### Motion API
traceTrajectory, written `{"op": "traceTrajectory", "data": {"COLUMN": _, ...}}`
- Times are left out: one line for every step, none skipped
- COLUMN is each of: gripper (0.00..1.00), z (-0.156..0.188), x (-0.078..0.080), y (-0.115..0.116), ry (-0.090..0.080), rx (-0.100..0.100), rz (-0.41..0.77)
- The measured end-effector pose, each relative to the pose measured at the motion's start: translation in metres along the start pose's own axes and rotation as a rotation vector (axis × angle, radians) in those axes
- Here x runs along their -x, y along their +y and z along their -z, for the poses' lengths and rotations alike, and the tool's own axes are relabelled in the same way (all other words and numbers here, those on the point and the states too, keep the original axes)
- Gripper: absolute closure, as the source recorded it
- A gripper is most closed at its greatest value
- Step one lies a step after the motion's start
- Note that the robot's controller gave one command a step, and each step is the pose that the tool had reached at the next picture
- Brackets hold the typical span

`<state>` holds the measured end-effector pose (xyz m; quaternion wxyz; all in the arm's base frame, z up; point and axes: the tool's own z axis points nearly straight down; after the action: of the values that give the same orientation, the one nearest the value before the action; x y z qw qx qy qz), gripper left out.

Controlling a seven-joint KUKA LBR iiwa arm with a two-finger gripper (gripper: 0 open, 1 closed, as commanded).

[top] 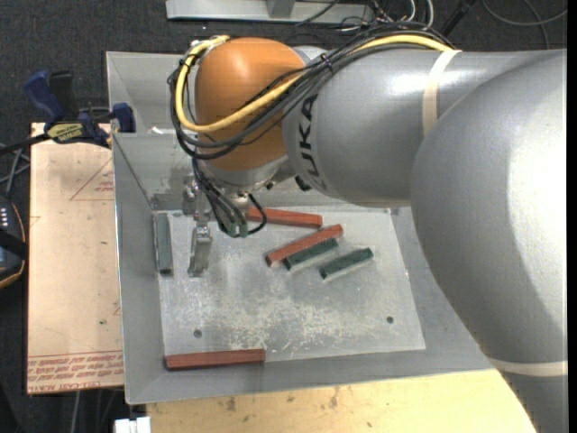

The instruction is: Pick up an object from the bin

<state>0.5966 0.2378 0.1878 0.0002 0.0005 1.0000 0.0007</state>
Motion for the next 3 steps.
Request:
{"op": "traceTrajectory", "data": {"gripper": 0.0, "z": 0.0, "x": 0.0, "y": 0.0, "ry": 0.0, "rx": 0.0, "rz": 0.0}}
{"op": "traceTrajectory", "data": {"gripper": 0.0, "z": -0.042, "x": 0.019, "y": 0.008, "ry": -0.01, "rx": 0.003, "rz": 0.047}}
{"op": "traceTrajectory", "data": {"gripper": 0.0, "z": -0.093, "x": 0.018, "y": 0.011, "ry": -0.001, "rx": -0.001, "rz": 0.205}}
